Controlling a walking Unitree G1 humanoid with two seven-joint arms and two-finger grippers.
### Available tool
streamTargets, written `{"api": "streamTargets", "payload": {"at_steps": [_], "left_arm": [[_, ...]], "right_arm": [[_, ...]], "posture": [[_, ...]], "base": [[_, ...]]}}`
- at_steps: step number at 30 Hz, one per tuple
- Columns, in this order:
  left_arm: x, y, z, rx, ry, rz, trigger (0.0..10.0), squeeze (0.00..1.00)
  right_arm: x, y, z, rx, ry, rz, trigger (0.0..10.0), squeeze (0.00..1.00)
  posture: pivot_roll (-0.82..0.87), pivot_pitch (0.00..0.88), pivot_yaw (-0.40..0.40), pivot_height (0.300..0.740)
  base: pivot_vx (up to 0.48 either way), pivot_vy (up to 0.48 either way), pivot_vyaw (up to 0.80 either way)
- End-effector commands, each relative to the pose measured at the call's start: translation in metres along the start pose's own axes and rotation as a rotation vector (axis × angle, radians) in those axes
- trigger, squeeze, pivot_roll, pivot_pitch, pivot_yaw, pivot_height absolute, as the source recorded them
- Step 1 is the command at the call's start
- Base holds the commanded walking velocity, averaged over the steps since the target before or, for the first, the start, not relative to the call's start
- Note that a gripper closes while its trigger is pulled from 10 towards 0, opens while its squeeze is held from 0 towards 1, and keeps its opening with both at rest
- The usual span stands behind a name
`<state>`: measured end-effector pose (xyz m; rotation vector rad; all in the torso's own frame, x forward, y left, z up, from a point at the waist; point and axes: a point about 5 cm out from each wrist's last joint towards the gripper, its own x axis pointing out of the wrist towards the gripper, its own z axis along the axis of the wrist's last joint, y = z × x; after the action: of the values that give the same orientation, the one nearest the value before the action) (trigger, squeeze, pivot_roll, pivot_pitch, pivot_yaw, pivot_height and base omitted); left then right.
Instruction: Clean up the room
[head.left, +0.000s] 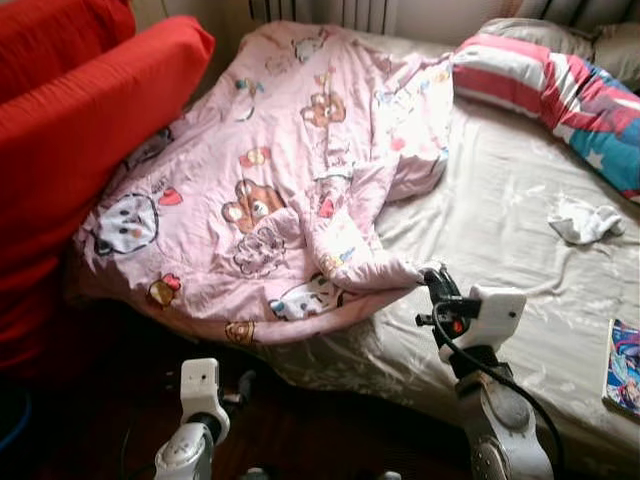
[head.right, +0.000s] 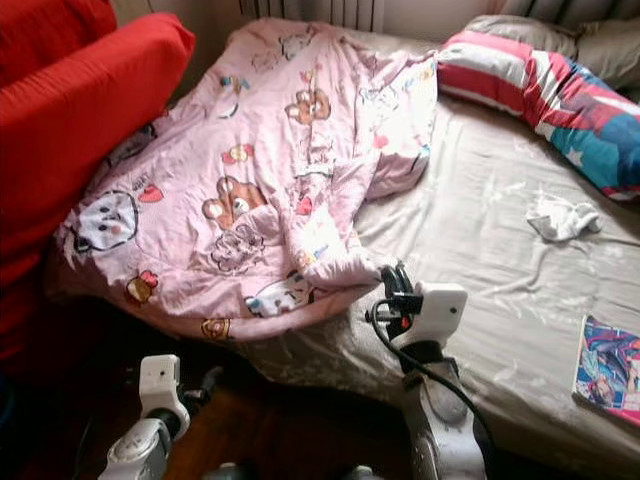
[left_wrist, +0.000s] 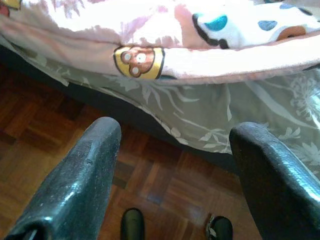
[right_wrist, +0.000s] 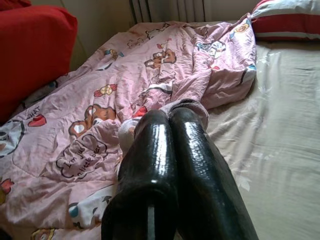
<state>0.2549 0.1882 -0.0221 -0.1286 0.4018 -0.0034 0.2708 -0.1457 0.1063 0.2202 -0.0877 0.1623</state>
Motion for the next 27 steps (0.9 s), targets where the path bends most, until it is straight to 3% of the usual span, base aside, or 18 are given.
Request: {"api": "streamTargets", "payload": {"at_steps": [1, 11, 15, 16, 18, 27], "left_arm": [[-0.006, 0.002, -0.012, 0.009, 0.045, 0.004, 10.0, 0.00], [-0.006, 0.000, -0.014, 0.008, 0.054, 0.001, 10.0, 0.00], [-0.006, 0.000, -0.013, 0.009, 0.049, 0.001, 10.0, 0.00], [-0.006, 0.000, -0.013, 0.010, 0.049, 0.001, 10.0, 0.00], [-0.006, 0.000, -0.013, 0.011, 0.051, 0.002, 10.0, 0.00], [-0.007, 0.002, -0.016, 0.035, 0.076, 0.006, 10.0, 0.00]], "right_arm": [[-0.003, 0.001, 0.006, 0.005, -0.033, 0.008, 10.0, 0.00], [-0.004, 0.005, 0.011, 0.008, -0.065, 0.001, 10.0, 0.00], [-0.003, -0.008, 0.020, -0.024, -0.111, -0.107, 10.0, 0.00], [-0.002, -0.020, 0.027, -0.035, -0.146, -0.192, 10.0, 0.00], [-0.002, -0.028, 0.034, -0.047, -0.180, -0.250, 10.0, 0.00], [-0.005, -0.034, 0.050, -0.132, -0.276, -0.347, 10.0, 0.00]], "posture": [[0.00, 0.172, 0.004, 0.740], [0.00, 0.164, 0.002, 0.740], [0.01, 0.163, 0.002, 0.740], [0.01, 0.165, 0.002, 0.740], [0.01, 0.169, 0.003, 0.740], [0.01, 0.180, 0.008, 0.740]], "base": [[-0.315, 0.000, 0.00], [-0.313, 0.000, 0.00], [-0.311, 0.000, 0.00], [-0.311, 0.000, 0.00], [-0.307, 0.000, 0.00], [-0.096, 0.000, 0.00]]}}
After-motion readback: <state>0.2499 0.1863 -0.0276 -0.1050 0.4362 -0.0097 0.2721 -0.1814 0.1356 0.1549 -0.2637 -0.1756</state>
